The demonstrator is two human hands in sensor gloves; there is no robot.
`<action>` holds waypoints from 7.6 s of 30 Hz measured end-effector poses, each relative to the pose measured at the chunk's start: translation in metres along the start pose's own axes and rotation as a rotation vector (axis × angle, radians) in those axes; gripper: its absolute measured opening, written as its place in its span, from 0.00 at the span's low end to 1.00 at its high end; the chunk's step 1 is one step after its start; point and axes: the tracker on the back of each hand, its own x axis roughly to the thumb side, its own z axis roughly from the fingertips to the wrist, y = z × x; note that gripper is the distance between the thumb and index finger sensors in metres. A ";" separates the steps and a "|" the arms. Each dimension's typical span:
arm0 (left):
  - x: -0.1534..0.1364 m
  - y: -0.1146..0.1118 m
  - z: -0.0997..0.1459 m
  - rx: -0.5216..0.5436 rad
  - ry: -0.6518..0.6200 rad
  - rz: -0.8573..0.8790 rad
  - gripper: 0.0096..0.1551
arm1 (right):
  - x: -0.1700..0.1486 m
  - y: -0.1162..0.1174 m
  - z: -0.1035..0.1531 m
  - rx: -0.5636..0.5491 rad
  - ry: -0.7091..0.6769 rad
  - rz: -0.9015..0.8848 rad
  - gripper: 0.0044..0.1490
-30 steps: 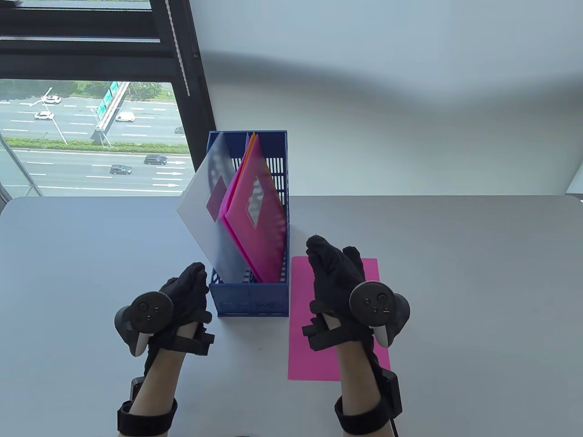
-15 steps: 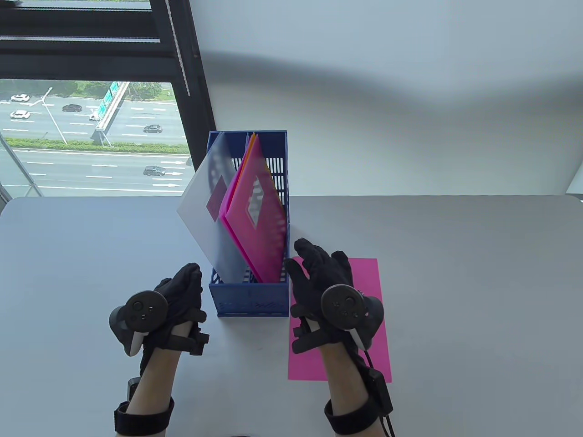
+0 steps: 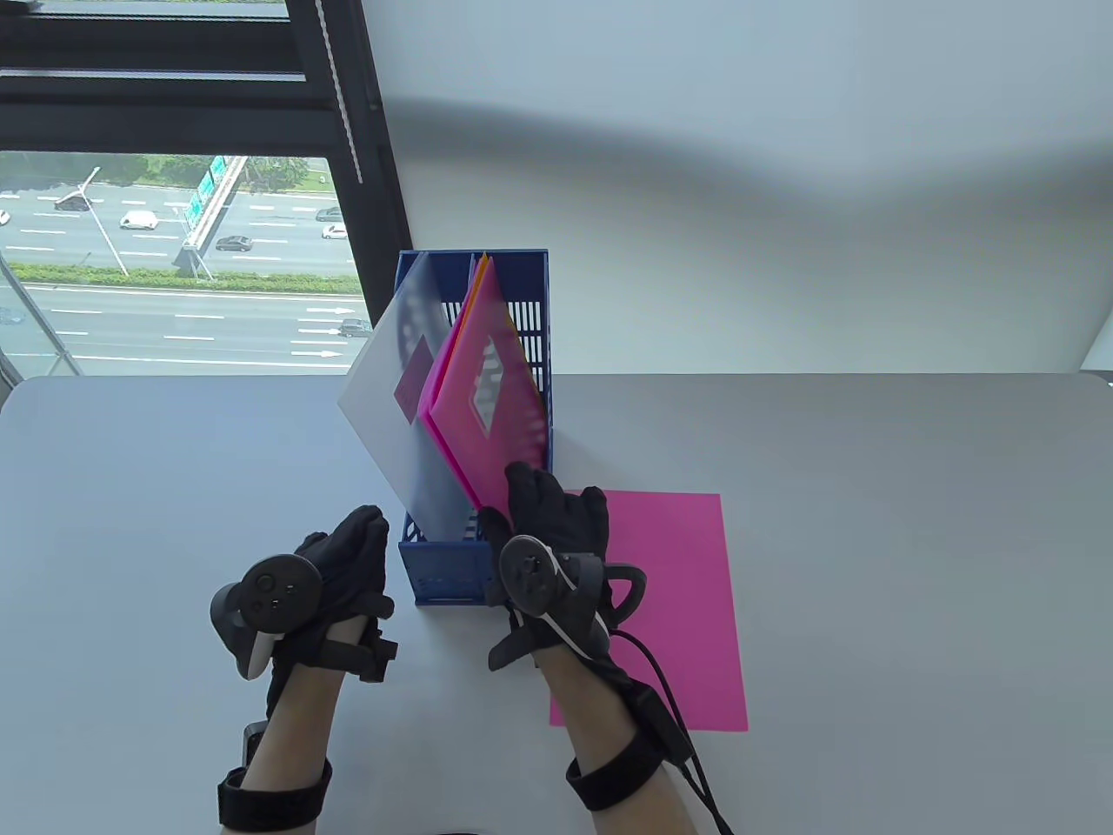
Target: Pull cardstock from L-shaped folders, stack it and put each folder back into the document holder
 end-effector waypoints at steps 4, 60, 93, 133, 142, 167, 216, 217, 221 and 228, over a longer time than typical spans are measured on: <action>-0.001 0.000 0.000 -0.001 0.004 0.001 0.28 | 0.003 0.006 -0.002 0.010 -0.012 0.040 0.42; 0.007 0.010 0.000 0.037 -0.097 0.046 0.30 | -0.017 -0.077 0.006 -0.467 -0.001 -0.086 0.26; 0.121 -0.001 0.033 0.047 -0.477 -0.078 0.43 | 0.036 -0.128 0.034 -0.374 -0.135 -0.335 0.28; 0.034 0.017 -0.014 -0.425 -0.383 0.857 0.27 | -0.111 -0.100 -0.009 0.029 0.175 -1.075 0.39; 0.033 -0.009 -0.014 -0.585 -0.376 0.917 0.27 | -0.123 -0.083 -0.017 0.180 0.101 -1.232 0.27; 0.009 -0.024 -0.013 -0.496 -0.192 1.195 0.25 | -0.094 -0.084 -0.017 0.111 0.040 -0.786 0.25; 0.010 -0.004 -0.018 -0.483 -0.287 1.053 0.25 | -0.105 -0.068 -0.017 0.405 -0.099 -1.269 0.26; 0.010 -0.004 -0.018 -0.485 -0.289 1.054 0.25 | -0.105 -0.068 -0.017 0.405 -0.099 -1.272 0.26; 0.011 -0.004 -0.017 -0.474 -0.279 1.068 0.25 | -0.106 -0.075 -0.016 0.323 -0.075 -1.214 0.23; 0.012 -0.004 -0.016 -0.465 -0.263 1.082 0.25 | -0.099 -0.091 -0.015 0.171 -0.050 -0.895 0.22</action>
